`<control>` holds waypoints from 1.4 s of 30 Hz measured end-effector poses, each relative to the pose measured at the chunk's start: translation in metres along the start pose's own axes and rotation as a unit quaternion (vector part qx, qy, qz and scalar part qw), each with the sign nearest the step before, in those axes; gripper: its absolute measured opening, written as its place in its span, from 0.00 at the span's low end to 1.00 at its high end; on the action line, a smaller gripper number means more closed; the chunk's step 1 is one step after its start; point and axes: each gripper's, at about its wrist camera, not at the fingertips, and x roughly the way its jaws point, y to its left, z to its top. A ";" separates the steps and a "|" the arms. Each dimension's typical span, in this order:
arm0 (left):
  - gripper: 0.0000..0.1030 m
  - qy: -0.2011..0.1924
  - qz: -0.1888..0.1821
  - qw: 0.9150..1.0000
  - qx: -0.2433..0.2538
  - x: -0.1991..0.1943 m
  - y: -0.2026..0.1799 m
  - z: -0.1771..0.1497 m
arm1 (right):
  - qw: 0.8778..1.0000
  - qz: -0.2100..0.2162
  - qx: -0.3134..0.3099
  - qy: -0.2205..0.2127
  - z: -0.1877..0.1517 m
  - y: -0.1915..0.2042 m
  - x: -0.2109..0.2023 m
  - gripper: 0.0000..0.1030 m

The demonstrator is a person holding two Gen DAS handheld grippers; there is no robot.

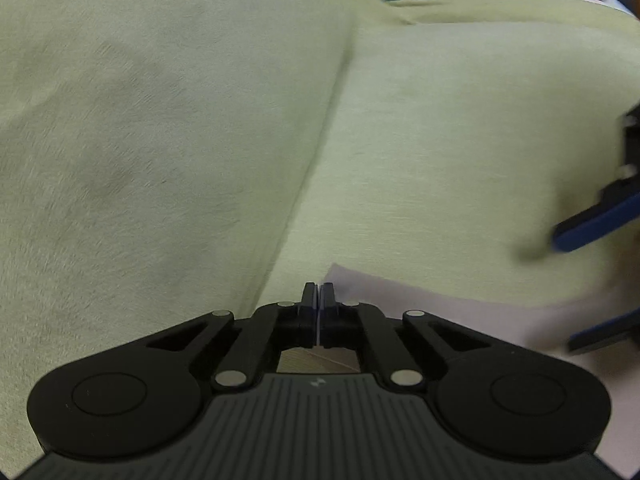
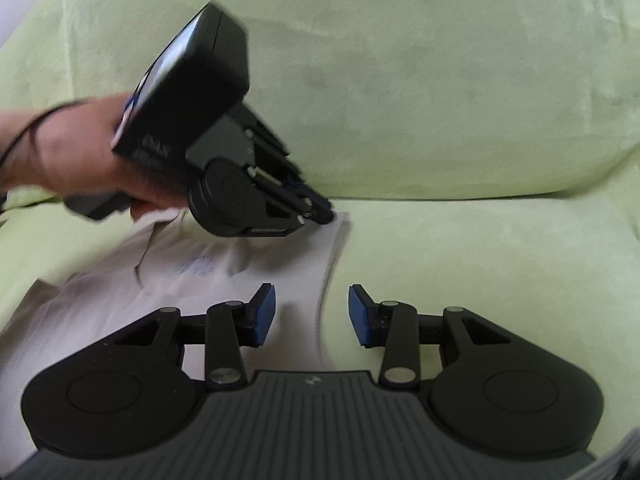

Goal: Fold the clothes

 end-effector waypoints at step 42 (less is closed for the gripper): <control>0.02 -0.023 0.021 0.992 -0.118 -0.082 0.068 -0.175 | 0.996 0.046 -0.066 0.027 -0.011 0.073 0.014 0.39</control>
